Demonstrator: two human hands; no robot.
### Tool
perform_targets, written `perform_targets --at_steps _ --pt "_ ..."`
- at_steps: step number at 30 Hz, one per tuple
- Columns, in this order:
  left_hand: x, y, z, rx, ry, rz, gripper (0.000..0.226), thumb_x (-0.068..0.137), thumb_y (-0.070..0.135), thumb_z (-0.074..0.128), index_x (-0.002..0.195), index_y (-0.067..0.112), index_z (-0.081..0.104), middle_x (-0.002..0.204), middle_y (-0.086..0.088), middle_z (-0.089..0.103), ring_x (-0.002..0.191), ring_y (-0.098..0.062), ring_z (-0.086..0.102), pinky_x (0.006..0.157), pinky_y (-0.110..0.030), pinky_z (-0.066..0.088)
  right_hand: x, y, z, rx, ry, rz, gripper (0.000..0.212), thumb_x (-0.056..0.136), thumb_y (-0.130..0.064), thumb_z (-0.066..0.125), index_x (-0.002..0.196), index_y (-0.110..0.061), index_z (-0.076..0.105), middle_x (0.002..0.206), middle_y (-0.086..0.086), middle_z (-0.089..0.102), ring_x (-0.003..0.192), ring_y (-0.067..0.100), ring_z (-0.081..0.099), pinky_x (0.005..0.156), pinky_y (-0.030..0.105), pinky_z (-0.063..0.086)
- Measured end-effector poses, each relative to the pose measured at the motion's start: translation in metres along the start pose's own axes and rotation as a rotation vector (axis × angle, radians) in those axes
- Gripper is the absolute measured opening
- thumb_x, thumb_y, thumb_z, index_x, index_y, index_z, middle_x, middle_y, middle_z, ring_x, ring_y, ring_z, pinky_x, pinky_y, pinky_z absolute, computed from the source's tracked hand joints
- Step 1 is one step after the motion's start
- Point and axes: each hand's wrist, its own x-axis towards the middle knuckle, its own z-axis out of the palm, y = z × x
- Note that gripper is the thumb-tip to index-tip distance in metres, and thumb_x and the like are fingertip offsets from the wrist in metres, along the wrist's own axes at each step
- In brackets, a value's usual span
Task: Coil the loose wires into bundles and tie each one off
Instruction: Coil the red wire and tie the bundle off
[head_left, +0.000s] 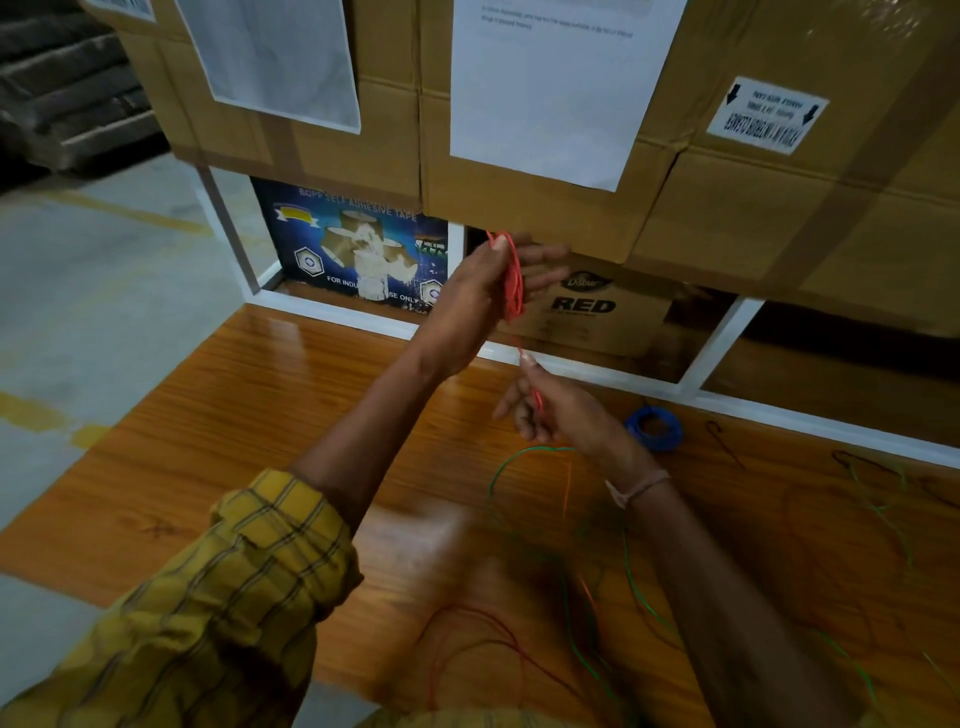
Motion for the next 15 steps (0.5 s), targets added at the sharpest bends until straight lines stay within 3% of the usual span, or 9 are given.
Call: perform_targets --at_steps 3,6,9,12,13,15 --pt "-0.001 -0.014 -0.012 0.553 0.034 0.002 0.041 0.115 0.045 0.028 0.15 0.027 0.039 0.145 0.0 0.065 0.131 -0.012 0.064 0.114 -0.052 0.047 -0.016 -0.013 -0.003 -0.135 0.135 -0.051 0.064 0.106 -0.06 0.031 0.093 -0.014 0.072 0.063 -0.001 0.055 0.056 0.009 0.048 0.064 0.031 0.041" --pt "-0.005 -0.027 -0.027 0.919 -0.03 -0.009 0.052 0.112 0.057 0.026 0.149 0.024 0.041 0.132 -0.002 0.068 0.116 -0.013 0.069 0.107 -0.052 0.052 -0.029 -0.025 -0.017 -0.286 0.256 -0.199 0.035 0.106 -0.038 0.049 0.086 -0.022 0.073 0.061 -0.019 0.056 0.062 0.003 0.049 0.069 0.034 0.042" --pt "-0.012 -0.035 -0.031 1.022 -0.033 -0.022 0.054 0.113 0.054 0.027 0.153 0.019 0.038 0.125 -0.011 0.068 0.104 -0.021 0.07 0.097 -0.049 0.057 -0.041 -0.039 -0.03 -0.298 0.277 -0.268 0.03 0.107 -0.026 0.05 0.089 -0.019 0.074 0.059 -0.027 0.055 0.059 -0.003 0.048 0.064 0.029 0.036" --pt "-0.018 -0.04 -0.034 1.088 -0.018 -0.006 0.05 0.114 0.049 0.029 0.148 0.016 0.047 0.131 -0.011 0.066 0.1 -0.02 0.067 0.09 -0.043 0.057 -0.047 -0.048 -0.039 -0.2 0.318 -0.364 0.033 0.109 -0.022 0.048 0.092 -0.012 0.075 0.05 -0.02 0.05 0.048 0.0 0.045 0.065 0.035 0.047" --pt "-0.02 -0.042 -0.035 1.114 0.007 -0.005 0.047 0.115 0.046 0.03 0.142 0.015 0.052 0.122 -0.01 0.069 0.094 -0.019 0.066 0.084 -0.041 0.055 -0.047 -0.05 -0.042 -0.162 0.335 -0.382 0.034 0.109 -0.021 0.048 0.092 -0.01 0.075 0.049 -0.015 0.047 0.046 0.002 0.041 0.063 0.032 0.048" --pt "-0.024 -0.044 -0.034 1.127 0.038 -0.016 0.042 0.116 0.042 0.032 0.132 0.013 0.058 0.101 -0.004 0.069 0.083 -0.018 0.064 0.075 -0.04 0.052 -0.045 -0.054 -0.045 -0.109 0.365 -0.4 0.035 0.108 -0.021 0.048 0.089 -0.008 0.074 0.051 -0.003 0.04 0.046 0.011 0.033 0.051 0.023 0.034"
